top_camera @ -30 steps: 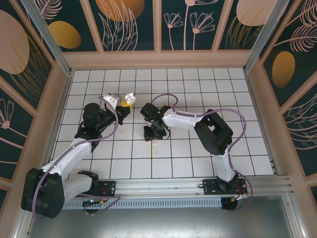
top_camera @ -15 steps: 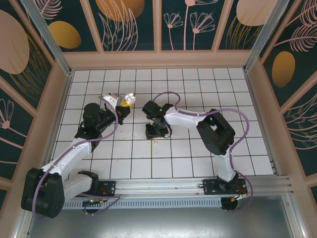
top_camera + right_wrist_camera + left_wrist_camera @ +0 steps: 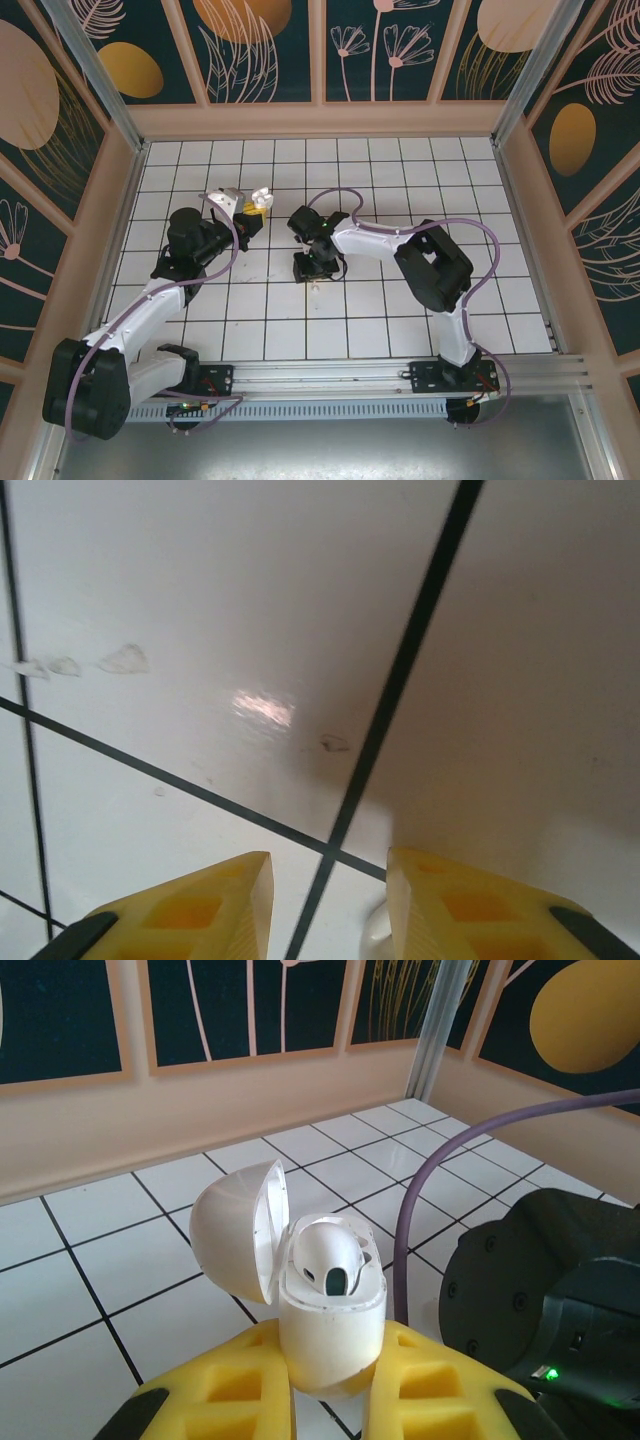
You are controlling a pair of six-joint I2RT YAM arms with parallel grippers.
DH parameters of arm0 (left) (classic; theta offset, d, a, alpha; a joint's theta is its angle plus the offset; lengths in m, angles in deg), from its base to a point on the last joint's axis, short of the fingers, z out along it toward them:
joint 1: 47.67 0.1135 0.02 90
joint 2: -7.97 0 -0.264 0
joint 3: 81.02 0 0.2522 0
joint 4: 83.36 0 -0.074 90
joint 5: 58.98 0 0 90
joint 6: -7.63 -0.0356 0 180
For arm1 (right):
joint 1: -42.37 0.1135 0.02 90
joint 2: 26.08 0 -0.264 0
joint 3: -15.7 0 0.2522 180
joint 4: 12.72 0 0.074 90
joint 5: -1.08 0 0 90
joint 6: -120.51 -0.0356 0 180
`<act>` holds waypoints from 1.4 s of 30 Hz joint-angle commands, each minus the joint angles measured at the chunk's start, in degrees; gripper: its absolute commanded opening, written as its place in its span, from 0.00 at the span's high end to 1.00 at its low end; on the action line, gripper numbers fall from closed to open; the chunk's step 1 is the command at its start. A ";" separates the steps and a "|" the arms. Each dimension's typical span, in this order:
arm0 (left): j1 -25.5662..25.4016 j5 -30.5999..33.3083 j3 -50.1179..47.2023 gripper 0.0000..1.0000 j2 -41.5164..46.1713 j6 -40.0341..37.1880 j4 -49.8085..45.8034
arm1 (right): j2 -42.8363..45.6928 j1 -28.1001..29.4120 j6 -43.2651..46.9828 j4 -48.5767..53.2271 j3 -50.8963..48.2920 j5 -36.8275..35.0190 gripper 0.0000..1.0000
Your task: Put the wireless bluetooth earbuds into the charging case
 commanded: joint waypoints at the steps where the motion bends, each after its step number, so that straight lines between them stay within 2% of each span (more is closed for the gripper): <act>1: -0.09 0.41 -0.15 0.91 -0.39 0.83 1.98 | -0.08 -0.42 0.88 2.00 -1.69 -1.24 0.64; 21: -0.09 0.24 -0.58 0.91 -0.65 1.13 2.69 | 5.56 -0.51 -1.07 7.93 -6.26 -3.91 0.64; 29: -0.09 0.16 -0.38 0.91 -0.65 1.31 2.73 | 7.26 -0.62 -0.80 6.63 -2.94 -4.01 0.58; 35: -0.09 0.38 -0.15 0.91 -0.24 1.40 2.57 | 5.32 -0.63 0.76 5.63 -0.33 -2.65 0.59; 42: -0.09 0.71 -0.22 0.91 -0.19 1.31 2.49 | 2.85 -0.93 2.02 5.89 -2.25 -1.90 0.60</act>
